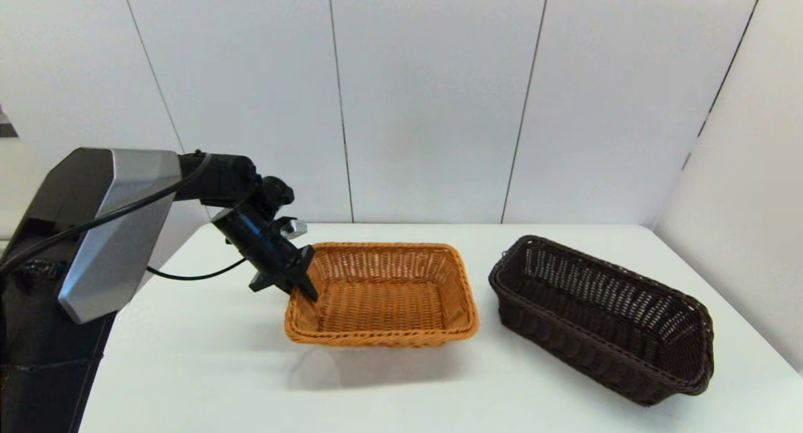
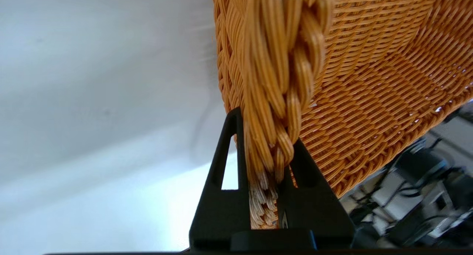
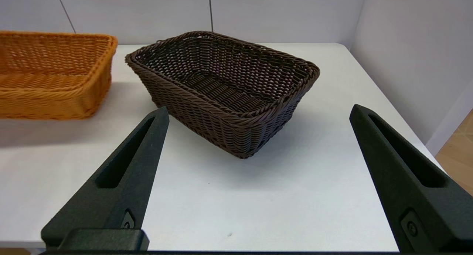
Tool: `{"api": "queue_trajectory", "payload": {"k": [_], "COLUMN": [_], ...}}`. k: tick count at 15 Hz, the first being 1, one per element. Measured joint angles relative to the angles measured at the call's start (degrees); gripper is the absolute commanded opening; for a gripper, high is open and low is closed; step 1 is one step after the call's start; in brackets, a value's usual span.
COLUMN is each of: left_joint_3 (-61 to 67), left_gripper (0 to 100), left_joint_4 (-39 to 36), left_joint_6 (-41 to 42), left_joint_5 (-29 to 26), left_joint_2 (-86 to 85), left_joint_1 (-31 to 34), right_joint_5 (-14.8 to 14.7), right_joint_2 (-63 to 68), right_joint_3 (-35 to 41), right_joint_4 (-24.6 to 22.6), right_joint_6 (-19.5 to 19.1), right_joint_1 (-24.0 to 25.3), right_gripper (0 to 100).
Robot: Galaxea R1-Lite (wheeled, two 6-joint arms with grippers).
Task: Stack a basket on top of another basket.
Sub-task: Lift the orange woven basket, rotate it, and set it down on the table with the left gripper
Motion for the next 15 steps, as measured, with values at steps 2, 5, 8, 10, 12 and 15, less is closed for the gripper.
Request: {"api": "queue_trajectory", "payload": {"k": [2,5,8,10,12,15], "left_joint_3": [0.0,0.0,0.0,0.0,0.0,0.0], "left_gripper": [0,0,0,0,0,0], "left_joint_4": [-0.3,-0.5,-0.5,-0.5,-0.5,-0.6], "left_joint_6": [-0.6,-0.5,-0.1,0.0,0.2,0.3], "left_joint_5": [-0.2,-0.5,-0.7,-0.6,-0.7,-0.7], "left_joint_2": [0.8,1.7,2.1,2.2,2.2,2.3], "left_joint_1": [-0.1,-1.0,-1.4,-1.5,-1.6,-1.6], "right_joint_5": [0.0,0.0,0.0,0.0,0.0,0.0], "right_joint_2": [0.0,0.0,0.0,0.0,0.0,0.0], "right_joint_3": [0.0,0.0,0.0,0.0,0.0,0.0], "right_joint_4": [0.0,0.0,0.0,0.0,0.0,0.0], "right_joint_6": [0.0,0.0,0.0,0.0,0.0,0.0], "right_joint_1": [0.0,0.0,0.0,0.0,0.0,0.0], "right_gripper": [100,100,100,100,100,100]}}
